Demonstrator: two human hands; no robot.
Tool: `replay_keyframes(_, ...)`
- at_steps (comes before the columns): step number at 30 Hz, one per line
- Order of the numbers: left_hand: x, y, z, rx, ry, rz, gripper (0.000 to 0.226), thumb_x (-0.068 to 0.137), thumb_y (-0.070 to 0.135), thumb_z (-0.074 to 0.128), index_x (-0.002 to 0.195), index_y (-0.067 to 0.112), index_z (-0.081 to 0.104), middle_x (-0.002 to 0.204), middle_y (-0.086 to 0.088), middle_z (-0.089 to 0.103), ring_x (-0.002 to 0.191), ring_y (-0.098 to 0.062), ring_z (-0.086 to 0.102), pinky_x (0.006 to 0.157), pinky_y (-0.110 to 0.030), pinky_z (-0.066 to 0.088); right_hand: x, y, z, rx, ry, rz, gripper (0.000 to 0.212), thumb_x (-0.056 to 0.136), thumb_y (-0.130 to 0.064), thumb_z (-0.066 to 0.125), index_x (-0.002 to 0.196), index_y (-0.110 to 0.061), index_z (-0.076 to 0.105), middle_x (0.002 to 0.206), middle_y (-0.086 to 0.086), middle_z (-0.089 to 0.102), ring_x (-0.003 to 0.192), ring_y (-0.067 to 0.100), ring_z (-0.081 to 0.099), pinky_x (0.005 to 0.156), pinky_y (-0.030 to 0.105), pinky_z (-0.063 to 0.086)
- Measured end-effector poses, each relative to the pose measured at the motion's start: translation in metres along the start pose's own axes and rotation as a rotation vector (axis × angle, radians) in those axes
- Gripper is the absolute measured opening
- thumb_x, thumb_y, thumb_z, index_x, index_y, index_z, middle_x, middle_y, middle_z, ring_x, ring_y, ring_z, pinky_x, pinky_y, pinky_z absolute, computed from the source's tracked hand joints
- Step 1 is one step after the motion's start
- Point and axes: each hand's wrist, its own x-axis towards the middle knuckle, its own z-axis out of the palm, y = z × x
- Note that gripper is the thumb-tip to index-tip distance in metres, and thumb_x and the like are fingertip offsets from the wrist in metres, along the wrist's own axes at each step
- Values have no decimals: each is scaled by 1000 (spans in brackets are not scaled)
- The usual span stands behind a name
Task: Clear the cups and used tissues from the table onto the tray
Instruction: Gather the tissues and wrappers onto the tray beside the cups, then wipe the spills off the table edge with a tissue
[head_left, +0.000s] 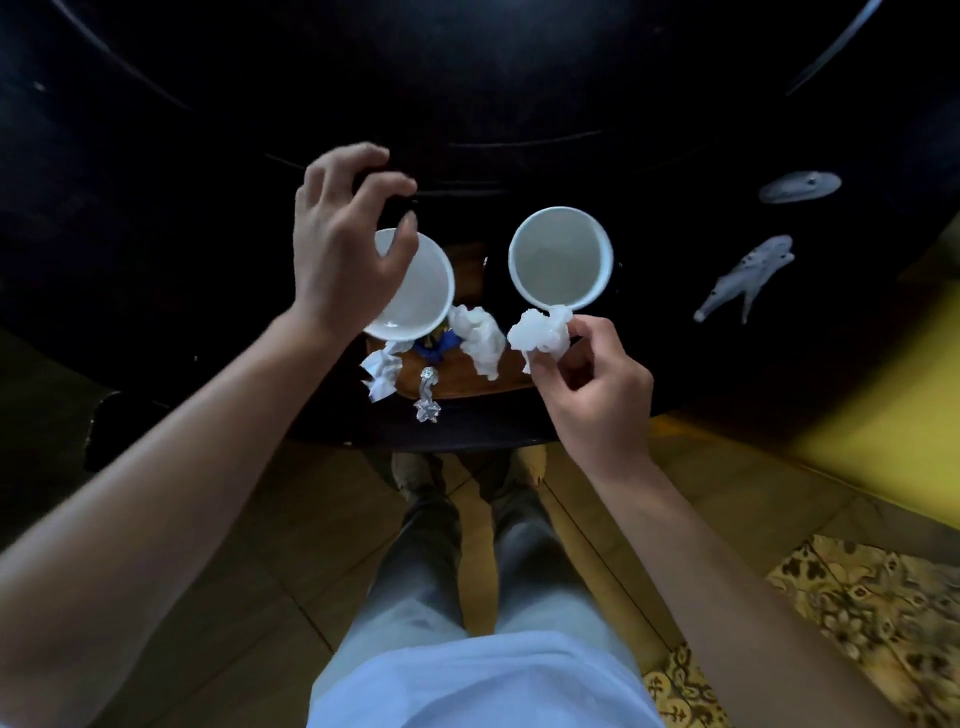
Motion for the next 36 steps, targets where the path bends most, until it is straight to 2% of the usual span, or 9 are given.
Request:
replay_keyframes(5, 55, 8, 37, 125, -298, 58, 46, 98, 45, 53, 135, 19, 63, 156, -9, 44, 151, -32, 29, 119, -47, 25, 1, 29, -34, 17, 68, 81, 30, 90, -36, 73, 106, -12, 66, 87, -1, 69, 78, 16, 66, 68, 41, 57)
replay_keyframes(12, 96, 16, 78, 220, -477, 50, 58, 102, 57, 42, 154, 31, 42, 169, -8, 22, 158, -33, 9, 125, -53, 9, -2, 67, -64, 29, 143, 228, 38, 85, -45, 66, 104, -12, 64, 87, -3, 68, 78, 15, 67, 69, 39, 59)
replay_keyframes(17, 112, 21, 97, 276, -543, 38, 63, 102, 61, 38, 159, 35, 30, 171, -8, 13, 159, -32, 2, 126, -54, 5, 4, 109, -83, 10, 178, 335, 45, 84, -50, 64, 106, -11, 62, 91, 1, 70, 81, 17, 68, 70, 42, 60)
replay_keyframes(23, 134, 44, 113, 262, -439, 141, 57, 102, 52, 49, 150, 23, 46, 167, -14, 25, 157, -34, 12, 125, -52, 8, 30, 162, -113, -57, 291, 427, 28, 86, -29, 76, 102, -11, 61, 89, 0, 68, 78, 20, 67, 71, 47, 58)
replay_keyframes(26, 160, 77, 140, 246, -432, 254, 57, 101, 52, 48, 150, 23, 46, 166, -13, 27, 157, -34, 14, 126, -52, 9, 69, 189, -134, -126, 335, 396, 28, 84, -28, 74, 99, -9, 60, 92, 8, 68, 82, 27, 64, 71, 41, 53)
replay_keyframes(28, 179, 103, 163, 226, -441, 319, 58, 101, 55, 46, 151, 25, 46, 167, -11, 27, 157, -34, 13, 126, -52, 9, 104, 208, -145, -188, 328, 389, 29, 82, -28, 73, 96, -7, 58, 95, 11, 63, 83, 29, 60, 68, 32, 41)
replay_keyframes(30, 194, 123, 185, 221, -481, 343, 60, 101, 59, 41, 154, 29, 40, 169, -9, 23, 158, -32, 9, 127, -53, 8, 140, 226, -154, -224, 317, 400, 29, 83, -27, 72, 94, -6, 56, 99, 13, 61, 85, 31, 58, 67, 30, 36)
replay_keyframes(33, 196, 128, 208, 261, -544, 341, 67, 102, 65, 30, 160, 32, 28, 171, -6, 14, 159, -28, 3, 127, -53, 4, 185, 250, -160, -197, 350, 406, 23, 83, -23, 67, 98, -7, 57, 99, 11, 64, 88, 29, 61, 73, 36, 45)
replay_keyframes(36, 191, 123, 214, 264, -558, 322, 67, 103, 65, 25, 162, 33, 22, 172, -2, 9, 159, -23, -1, 128, -50, 1, 218, 271, -165, -190, 347, 369, 28, 82, -20, 66, 109, -13, 62, 103, 8, 67, 91, 23, 63, 77, 30, 45)
